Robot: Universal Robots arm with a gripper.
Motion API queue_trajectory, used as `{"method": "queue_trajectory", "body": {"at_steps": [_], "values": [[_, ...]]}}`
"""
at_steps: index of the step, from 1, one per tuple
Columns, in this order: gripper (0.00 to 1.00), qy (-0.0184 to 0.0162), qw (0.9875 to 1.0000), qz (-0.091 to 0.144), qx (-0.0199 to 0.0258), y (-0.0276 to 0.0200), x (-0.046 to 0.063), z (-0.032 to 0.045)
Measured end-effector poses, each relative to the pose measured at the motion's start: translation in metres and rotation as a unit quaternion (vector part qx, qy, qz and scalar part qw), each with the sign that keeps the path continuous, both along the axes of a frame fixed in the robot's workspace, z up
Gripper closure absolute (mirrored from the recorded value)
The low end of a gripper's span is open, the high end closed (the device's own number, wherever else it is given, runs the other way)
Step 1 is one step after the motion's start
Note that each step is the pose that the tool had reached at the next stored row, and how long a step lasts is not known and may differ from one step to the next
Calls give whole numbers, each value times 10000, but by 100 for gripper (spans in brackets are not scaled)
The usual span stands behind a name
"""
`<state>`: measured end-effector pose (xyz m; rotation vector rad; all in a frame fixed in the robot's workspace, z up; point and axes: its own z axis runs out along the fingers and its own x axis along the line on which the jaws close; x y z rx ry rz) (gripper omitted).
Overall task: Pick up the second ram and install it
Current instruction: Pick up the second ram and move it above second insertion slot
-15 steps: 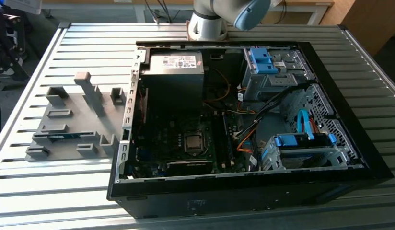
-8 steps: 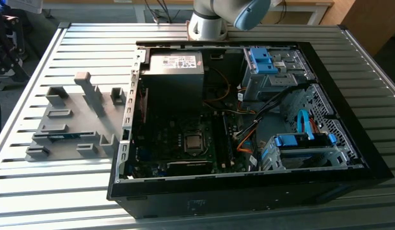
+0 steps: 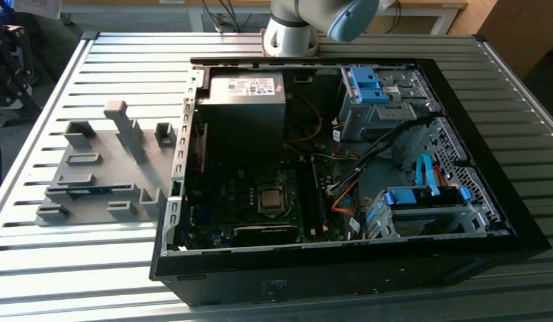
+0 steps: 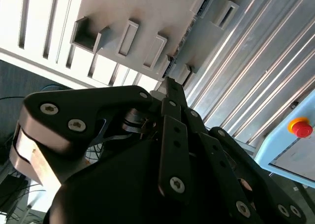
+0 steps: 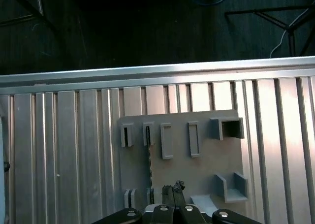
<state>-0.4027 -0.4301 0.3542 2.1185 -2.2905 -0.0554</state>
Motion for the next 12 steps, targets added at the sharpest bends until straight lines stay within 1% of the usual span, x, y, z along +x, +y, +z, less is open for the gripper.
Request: {"method": "queue_trajectory", "body": {"at_steps": [6,9,12], "values": [[89,-1,10000,79,-5,0,-3,-55],[89,-13,9999,124,-5,-5,-10,-79],[89,-21,9998,177,15,-16,-17,-104]]}}
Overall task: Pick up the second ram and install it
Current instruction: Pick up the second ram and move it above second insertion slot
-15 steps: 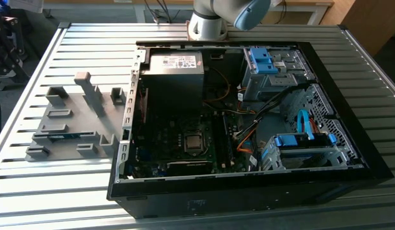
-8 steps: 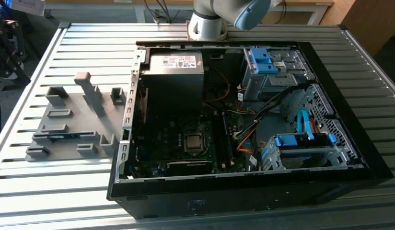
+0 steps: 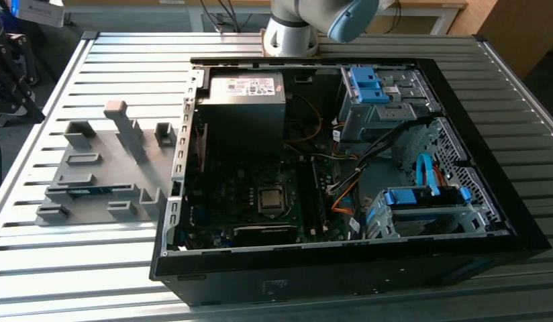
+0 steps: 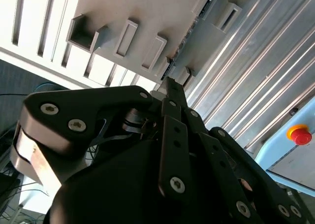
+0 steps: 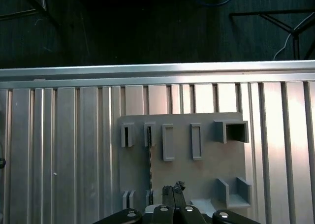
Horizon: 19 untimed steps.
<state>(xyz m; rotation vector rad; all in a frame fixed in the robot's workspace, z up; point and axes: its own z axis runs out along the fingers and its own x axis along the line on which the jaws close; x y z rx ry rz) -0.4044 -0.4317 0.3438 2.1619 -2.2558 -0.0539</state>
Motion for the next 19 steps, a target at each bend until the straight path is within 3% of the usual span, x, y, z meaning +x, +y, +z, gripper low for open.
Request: {"method": "queue_trajectory", "body": {"at_steps": [5,6,13,14,19], "values": [[89,-7,9999,116,5,-11,-4,-38],[83,-7,9999,122,5,-12,-4,-47],[82,-7,9999,141,5,-13,-4,-120],[76,-8,9999,142,4,-14,-4,-132],[76,-16,9999,142,4,-14,-5,-190]]}}
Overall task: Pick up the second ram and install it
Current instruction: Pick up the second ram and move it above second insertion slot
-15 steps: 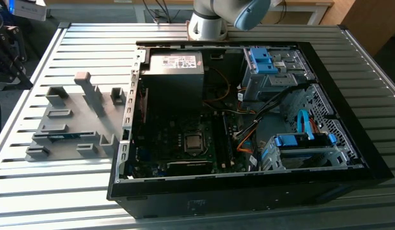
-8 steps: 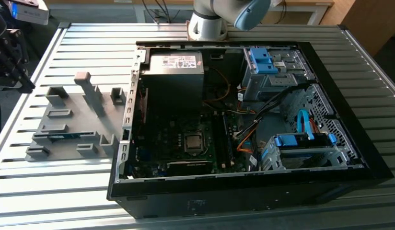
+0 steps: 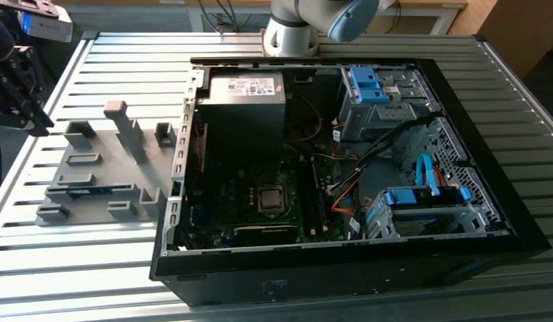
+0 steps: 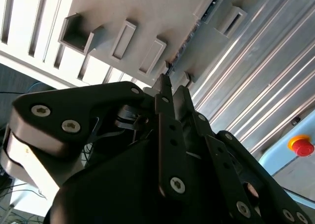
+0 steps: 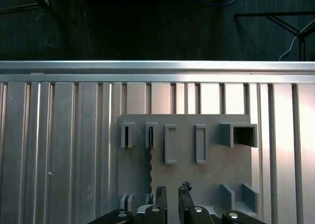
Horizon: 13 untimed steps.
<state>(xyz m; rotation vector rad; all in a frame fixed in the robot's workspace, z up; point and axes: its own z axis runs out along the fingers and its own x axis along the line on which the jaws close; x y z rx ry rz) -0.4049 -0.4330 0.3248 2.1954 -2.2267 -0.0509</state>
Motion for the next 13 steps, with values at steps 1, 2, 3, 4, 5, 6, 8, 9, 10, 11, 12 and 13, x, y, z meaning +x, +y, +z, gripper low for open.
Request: {"method": "queue_trajectory", "body": {"at_steps": [1,2,3,4,5,6,8,9,10,11,12,13], "values": [[75,0,10000,0,0,0,0,-9],[75,-1,10000,0,0,0,0,-18],[68,0,10000,0,0,0,0,-27],[68,0,10000,0,0,0,0,-34],[68,0,10000,0,0,0,0,-41],[68,0,10000,-1,0,-1,-1,-47],[68,0,10000,0,0,-3,0,-63],[68,0,10000,0,0,-5,0,-72],[68,0,10000,0,0,-7,0,-82],[68,0,10000,0,0,-8,0,-92],[68,0,10000,1,0,-8,0,-104],[68,0,10000,5,0,-10,0,-115]]}}
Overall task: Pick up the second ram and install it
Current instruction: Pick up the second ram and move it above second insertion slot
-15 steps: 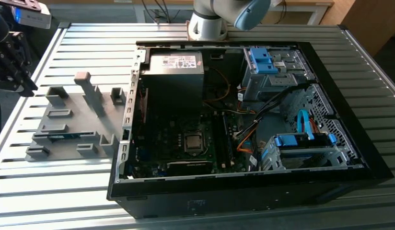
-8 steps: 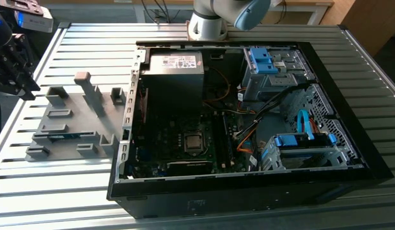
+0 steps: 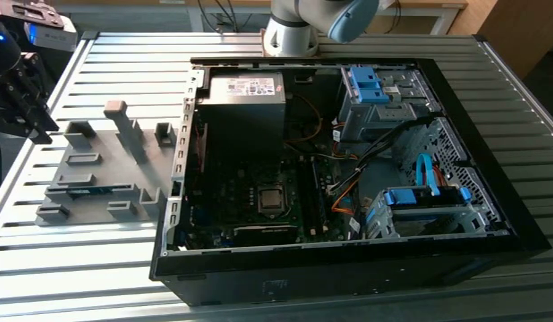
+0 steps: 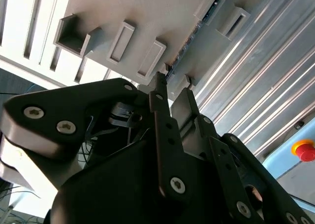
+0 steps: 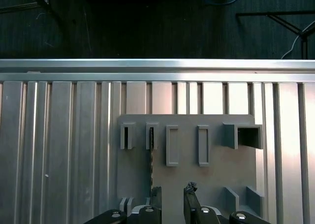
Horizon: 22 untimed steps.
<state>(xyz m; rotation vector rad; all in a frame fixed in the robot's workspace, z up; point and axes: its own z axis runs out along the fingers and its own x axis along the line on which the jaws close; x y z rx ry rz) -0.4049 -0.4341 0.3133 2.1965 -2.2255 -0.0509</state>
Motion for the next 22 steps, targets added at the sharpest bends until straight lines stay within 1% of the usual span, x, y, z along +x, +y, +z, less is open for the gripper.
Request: {"method": "queue_trajectory", "body": {"at_steps": [7,12,18,22], "values": [[68,0,10000,28,0,-12,0,-81],[68,-2,10000,54,6,-52,0,-147],[68,-7,10000,55,9,-57,-2,-215],[68,-16,10000,56,9,-58,-1,-251]]}}
